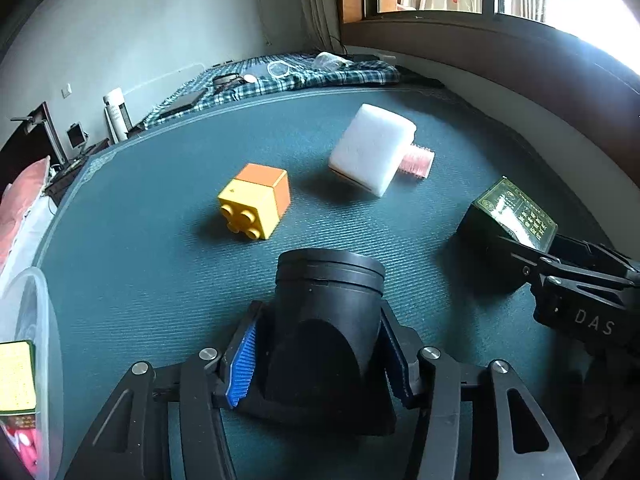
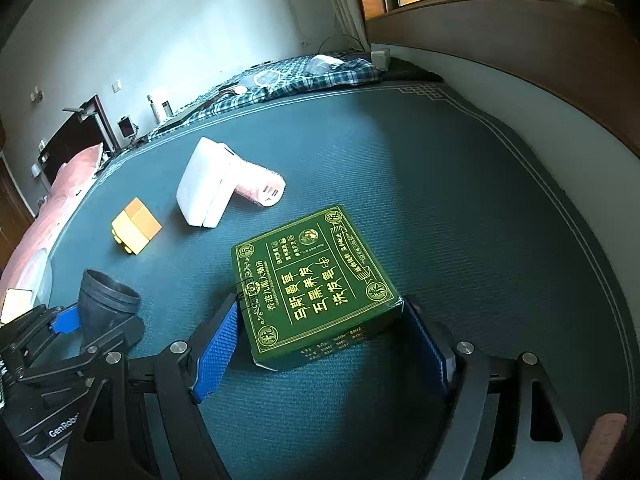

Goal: Organize objects
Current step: 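Carry green box with right tool while left tool carries black nozzle over clear bowl, then open right tool dropping green box into bowl while left tool releases black nozzle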

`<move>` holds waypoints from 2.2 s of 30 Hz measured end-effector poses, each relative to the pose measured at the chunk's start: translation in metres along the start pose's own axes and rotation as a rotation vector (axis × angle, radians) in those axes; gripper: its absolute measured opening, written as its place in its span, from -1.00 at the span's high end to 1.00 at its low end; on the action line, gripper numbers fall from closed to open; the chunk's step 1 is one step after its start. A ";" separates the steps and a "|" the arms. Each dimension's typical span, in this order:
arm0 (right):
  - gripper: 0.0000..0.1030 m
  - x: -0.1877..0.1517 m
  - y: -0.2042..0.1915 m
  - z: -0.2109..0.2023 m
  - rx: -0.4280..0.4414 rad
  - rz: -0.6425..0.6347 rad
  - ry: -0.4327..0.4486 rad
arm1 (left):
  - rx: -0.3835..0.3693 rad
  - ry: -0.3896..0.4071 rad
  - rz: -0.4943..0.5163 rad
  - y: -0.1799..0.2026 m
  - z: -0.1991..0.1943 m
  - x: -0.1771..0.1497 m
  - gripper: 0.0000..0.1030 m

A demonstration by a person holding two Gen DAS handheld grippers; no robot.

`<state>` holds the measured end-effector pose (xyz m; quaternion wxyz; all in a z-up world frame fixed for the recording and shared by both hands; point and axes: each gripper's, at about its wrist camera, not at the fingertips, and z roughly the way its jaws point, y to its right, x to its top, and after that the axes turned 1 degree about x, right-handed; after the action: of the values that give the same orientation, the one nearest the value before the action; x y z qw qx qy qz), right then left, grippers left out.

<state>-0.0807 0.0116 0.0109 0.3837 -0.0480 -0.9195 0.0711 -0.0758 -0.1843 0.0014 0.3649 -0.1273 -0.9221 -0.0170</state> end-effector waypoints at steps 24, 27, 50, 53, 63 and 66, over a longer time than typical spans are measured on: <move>-0.49 -0.018 -0.013 -0.015 -0.004 0.023 0.008 | 0.106 0.113 -0.090 -0.064 -0.065 -0.014 -0.09; -0.49 -0.023 -0.022 -0.019 0.003 0.011 0.007 | 0.121 0.125 -0.110 -0.079 -0.072 -0.017 -0.09; -0.49 -0.007 -0.168 -0.027 0.219 -0.130 0.022 | 0.234 0.160 -0.279 -0.227 -0.101 -0.030 -0.10; -0.49 -0.007 -0.186 -0.025 0.237 -0.156 0.021 | 0.231 0.148 -0.299 -0.244 -0.096 -0.032 -0.10; -0.49 -0.001 -0.235 -0.016 0.299 -0.211 0.006 | 0.218 0.114 -0.338 -0.277 -0.079 -0.035 -0.10; -0.49 -0.001 -0.251 -0.014 0.318 -0.233 0.004 | 0.200 0.114 -0.355 -0.284 -0.076 -0.037 -0.13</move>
<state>-0.0789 -0.2344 0.0621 0.3939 0.1200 -0.8952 0.1704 -0.0691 -0.4762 0.0500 0.4184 0.0753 -0.9051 0.0035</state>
